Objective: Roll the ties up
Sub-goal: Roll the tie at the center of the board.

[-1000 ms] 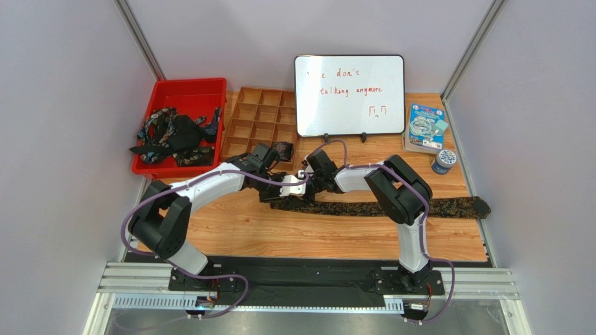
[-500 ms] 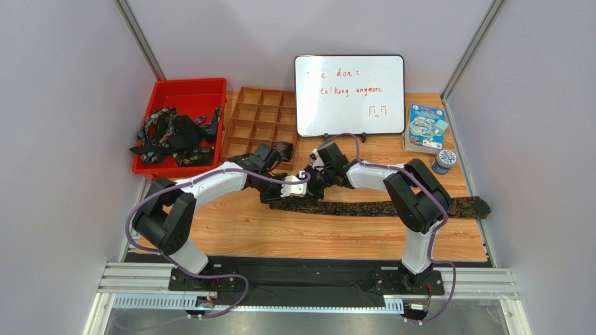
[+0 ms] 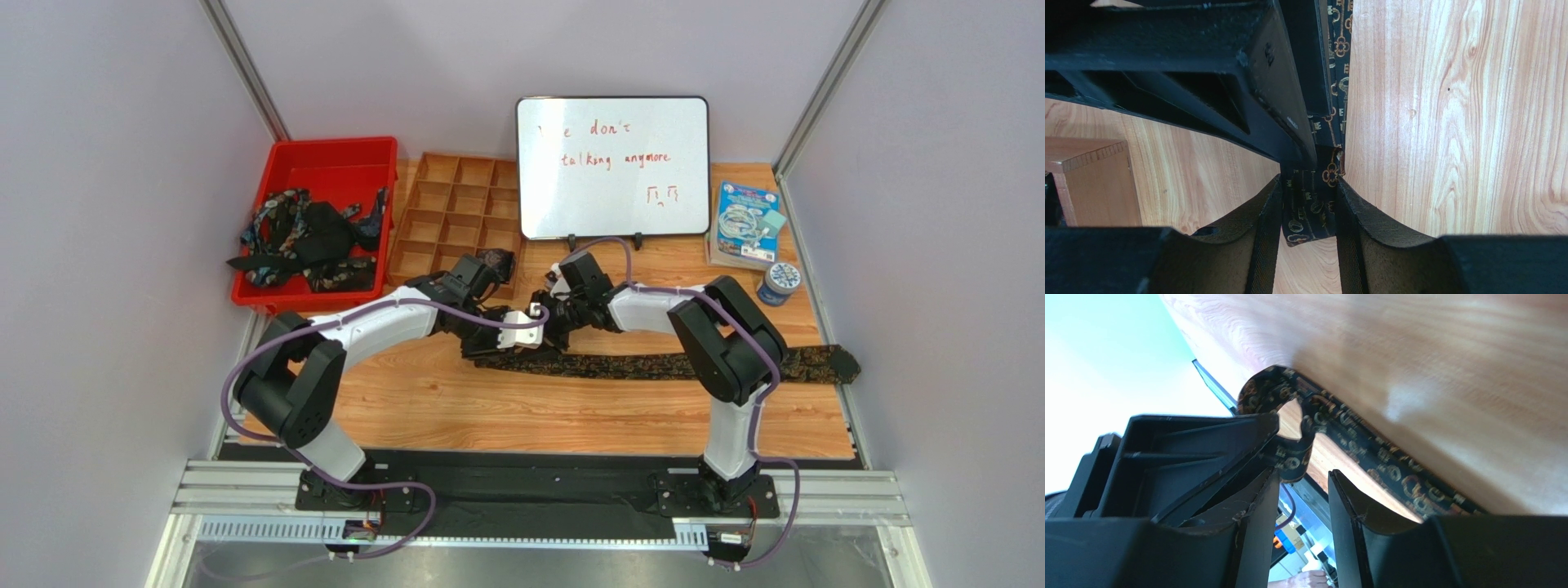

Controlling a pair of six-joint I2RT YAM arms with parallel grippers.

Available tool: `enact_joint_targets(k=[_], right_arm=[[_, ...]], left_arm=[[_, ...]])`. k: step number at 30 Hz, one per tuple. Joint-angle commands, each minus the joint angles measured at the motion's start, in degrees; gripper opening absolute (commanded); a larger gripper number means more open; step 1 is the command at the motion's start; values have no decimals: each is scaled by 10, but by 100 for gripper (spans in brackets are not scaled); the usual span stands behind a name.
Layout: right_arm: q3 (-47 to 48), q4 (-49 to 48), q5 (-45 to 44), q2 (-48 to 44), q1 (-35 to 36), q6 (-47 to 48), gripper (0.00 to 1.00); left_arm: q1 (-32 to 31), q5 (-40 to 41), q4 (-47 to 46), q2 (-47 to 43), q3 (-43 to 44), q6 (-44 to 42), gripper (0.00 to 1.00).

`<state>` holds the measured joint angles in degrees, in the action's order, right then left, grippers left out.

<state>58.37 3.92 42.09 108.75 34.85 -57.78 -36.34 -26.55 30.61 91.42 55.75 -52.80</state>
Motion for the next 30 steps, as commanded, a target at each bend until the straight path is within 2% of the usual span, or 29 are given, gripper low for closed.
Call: enact_joint_targets(k=[1, 6, 9, 12, 15, 16, 17, 21, 25, 30], right_arm=[[13, -34, 7, 18, 9, -22, 42], [17, -61, 13, 26, 17, -34, 42], [17, -62, 16, 29, 18, -34, 37], [23, -50, 16, 37, 19, -24, 28], [27, -18, 9, 45, 18, -6, 10], [26, -15, 9, 46, 17, -3, 0], [26, -9, 7, 47, 15, 1, 0], [20, 0, 10, 46, 7, 11, 0], [18, 2, 13, 41, 1, 24, 0], [20, 1, 19, 43, 0, 26, 0]], left_arm=[[-8, -7, -3, 11, 9, 2, 42], [-12, -1, 9, 24, 21, -5, 42], [-12, 3, 11, 34, 26, -5, 42], [-12, 5, 11, 37, 28, -5, 42], [-12, 4, 10, 32, 27, -1, 46], [-12, 6, 9, 31, 27, 6, 48], [-11, 9, 8, 25, 27, 15, 54], [14, 4, 13, -8, 11, 7, 65], [30, 7, 14, -30, -10, -15, 69], [30, 10, 11, -13, -10, -18, 69]])
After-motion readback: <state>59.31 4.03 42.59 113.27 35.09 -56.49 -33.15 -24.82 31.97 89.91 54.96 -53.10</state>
